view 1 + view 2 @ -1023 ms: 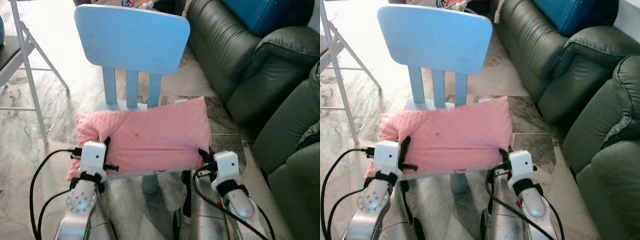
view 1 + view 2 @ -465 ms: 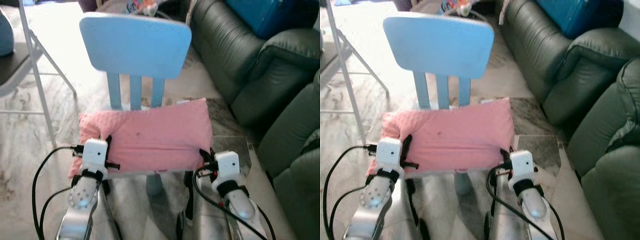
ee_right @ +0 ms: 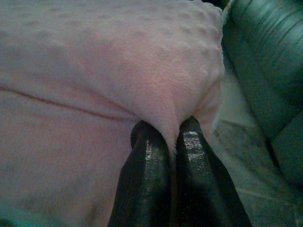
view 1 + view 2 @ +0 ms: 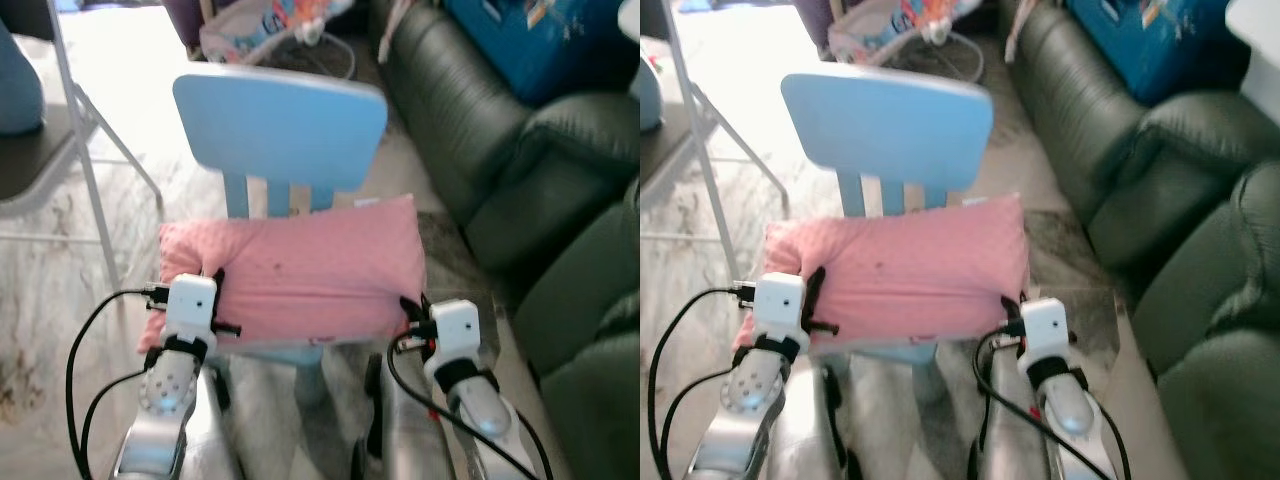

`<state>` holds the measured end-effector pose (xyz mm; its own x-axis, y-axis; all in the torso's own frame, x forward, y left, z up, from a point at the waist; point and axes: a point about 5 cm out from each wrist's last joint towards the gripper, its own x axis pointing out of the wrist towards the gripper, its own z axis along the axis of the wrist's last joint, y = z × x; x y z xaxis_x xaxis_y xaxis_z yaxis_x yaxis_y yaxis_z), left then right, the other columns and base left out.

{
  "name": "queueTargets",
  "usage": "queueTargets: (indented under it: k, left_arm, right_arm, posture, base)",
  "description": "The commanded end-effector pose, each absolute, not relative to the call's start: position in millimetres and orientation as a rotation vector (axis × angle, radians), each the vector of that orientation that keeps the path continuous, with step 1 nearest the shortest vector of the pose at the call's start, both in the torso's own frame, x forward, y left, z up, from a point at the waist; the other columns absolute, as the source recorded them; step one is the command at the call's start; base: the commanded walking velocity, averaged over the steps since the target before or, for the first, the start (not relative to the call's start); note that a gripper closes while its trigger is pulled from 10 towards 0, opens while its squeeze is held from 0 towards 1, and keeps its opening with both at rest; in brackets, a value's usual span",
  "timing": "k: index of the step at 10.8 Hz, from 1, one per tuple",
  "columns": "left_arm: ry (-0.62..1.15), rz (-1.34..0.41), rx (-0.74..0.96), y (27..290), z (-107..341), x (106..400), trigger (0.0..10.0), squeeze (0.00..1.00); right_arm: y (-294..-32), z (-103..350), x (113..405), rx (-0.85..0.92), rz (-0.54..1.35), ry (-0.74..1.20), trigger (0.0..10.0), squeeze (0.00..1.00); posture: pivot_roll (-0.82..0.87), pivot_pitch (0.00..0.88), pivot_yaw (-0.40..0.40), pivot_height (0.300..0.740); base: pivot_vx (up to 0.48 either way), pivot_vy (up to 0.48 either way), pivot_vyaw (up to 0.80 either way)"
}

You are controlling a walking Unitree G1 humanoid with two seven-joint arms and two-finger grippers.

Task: Move the pillow to the sofa

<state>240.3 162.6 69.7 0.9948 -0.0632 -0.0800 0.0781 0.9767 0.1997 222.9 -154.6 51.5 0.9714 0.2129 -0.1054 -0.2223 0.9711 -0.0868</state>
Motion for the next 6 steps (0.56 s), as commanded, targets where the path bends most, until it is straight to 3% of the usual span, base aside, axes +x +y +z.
queueTargets:
  k: [1, 6]
  left_arm:
    - [0.074, -0.052, 0.218, 165.2, 70.7, 240.9, 10.0, 0.00]
    - [0.108, -0.092, 0.187, 156.5, 65.2, 238.4, 10.0, 0.00]
  right_arm:
    - [-160.6, 58.8, 225.4, -0.099, 0.195, 0.071, 10.0, 0.00]
    - [-160.8, 58.6, 226.6, -0.104, 0.206, 0.075, 10.0, 0.00]
  posture:
    - [-0.02, 0.073, -0.036, 0.640]
    - [-0.02, 0.069, -0.040, 0.740]
  base:
    - [0.000, 0.000, 0.00]
    - [0.000, 0.000, 0.00]
